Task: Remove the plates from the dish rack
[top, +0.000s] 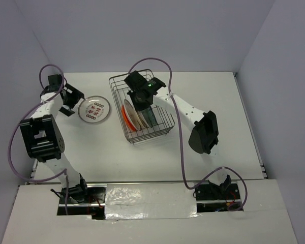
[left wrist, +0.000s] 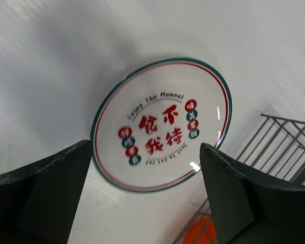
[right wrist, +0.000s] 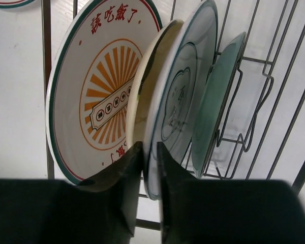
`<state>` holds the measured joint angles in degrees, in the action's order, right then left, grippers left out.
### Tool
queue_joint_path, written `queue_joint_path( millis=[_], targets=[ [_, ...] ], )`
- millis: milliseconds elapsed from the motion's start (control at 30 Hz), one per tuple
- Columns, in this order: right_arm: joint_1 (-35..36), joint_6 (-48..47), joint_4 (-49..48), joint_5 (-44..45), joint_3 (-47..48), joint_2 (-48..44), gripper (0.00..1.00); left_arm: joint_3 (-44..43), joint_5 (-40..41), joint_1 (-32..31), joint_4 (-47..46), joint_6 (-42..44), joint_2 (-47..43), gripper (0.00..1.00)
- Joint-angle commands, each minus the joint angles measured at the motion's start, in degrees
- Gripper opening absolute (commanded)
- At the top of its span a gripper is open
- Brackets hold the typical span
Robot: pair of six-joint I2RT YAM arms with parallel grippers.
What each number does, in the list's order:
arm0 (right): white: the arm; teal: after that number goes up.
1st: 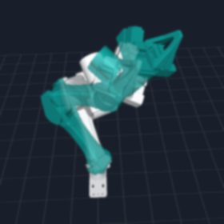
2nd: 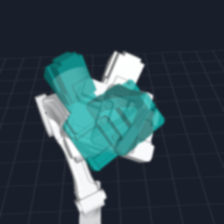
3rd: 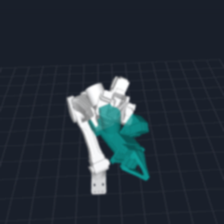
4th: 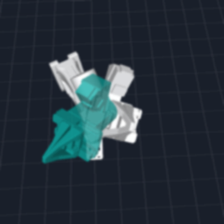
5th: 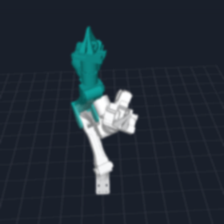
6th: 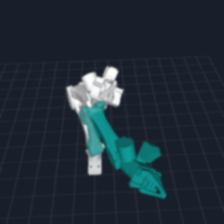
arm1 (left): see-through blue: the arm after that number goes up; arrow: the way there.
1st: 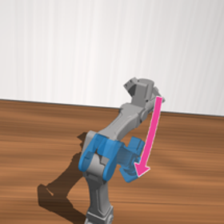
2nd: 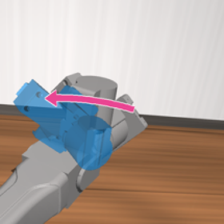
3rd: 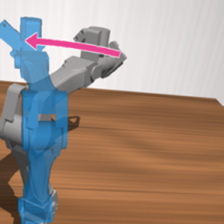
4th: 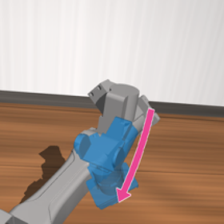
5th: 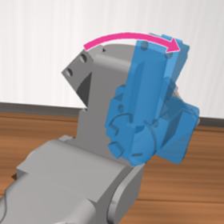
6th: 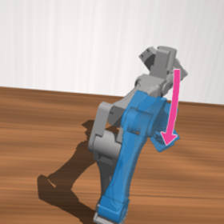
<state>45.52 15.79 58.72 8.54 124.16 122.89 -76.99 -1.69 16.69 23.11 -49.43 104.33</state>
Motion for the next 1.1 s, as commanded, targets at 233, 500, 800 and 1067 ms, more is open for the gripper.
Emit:
queue_joint_path(
  millis=[233,500,800,1067],
  targets=[
    [-1.4,1.3,1.7,6.4,2.5,-7.1,0.03,-4.3,8.5,-4.2,20.7,8.3,-25.2,0.99],
    [-0.6,-5.5,3.9,4.8,8.9,-18.8,0.0,-5.5,-16.9,-9.2,11.6,2.9,-34.9,1.0],
    [12.4,-39.3,-10.9,6.4,-16.3,-38.0,0.0,-15.1,-29.0,-19.3,7.9,-12.8,-28.8,1.0],
    [24.8,-58.7,-14.7,15.1,-19.6,-36.5,0.0,-10.7,-32.0,-22.7,4.8,-20.6,-29.2,1.0]
  ],
)
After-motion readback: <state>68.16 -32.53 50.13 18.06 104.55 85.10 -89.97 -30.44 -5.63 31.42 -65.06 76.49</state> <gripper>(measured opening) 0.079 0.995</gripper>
